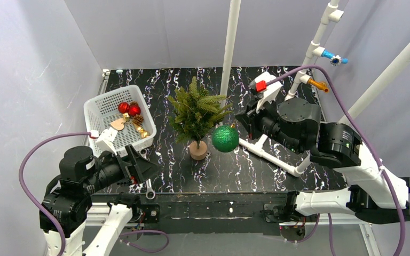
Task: Decorate the small christmas tree
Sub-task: Adjust the decoration item.
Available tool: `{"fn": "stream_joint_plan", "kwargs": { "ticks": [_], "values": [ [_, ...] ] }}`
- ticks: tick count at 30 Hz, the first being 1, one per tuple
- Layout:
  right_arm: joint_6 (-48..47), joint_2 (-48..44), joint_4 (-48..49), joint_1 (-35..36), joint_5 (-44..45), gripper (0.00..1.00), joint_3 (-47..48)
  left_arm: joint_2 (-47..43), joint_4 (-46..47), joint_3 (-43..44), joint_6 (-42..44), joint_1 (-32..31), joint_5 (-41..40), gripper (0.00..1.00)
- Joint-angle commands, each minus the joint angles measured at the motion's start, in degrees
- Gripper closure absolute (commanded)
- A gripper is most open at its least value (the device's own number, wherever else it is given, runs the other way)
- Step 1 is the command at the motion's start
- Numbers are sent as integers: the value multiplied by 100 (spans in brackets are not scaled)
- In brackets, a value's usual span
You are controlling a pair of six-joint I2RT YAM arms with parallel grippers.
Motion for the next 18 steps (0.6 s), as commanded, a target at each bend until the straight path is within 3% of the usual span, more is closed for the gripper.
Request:
{"fn": "stream_joint_plan", "kwargs": {
  "ticks": [1, 6, 18],
  "values": [
    [85, -240, 493, -599, -461, 99, -466, -13, -126, -84, 101, -29, 48, 2],
    [184, -415, 730, -1150, -1221, 99, -888, -35, -135, -123, 144, -38, -11, 2],
    [61, 244, 549, -1379, -1405, 99, -524, -38, -217, -126, 312, -42, -225, 2]
  ]
}}
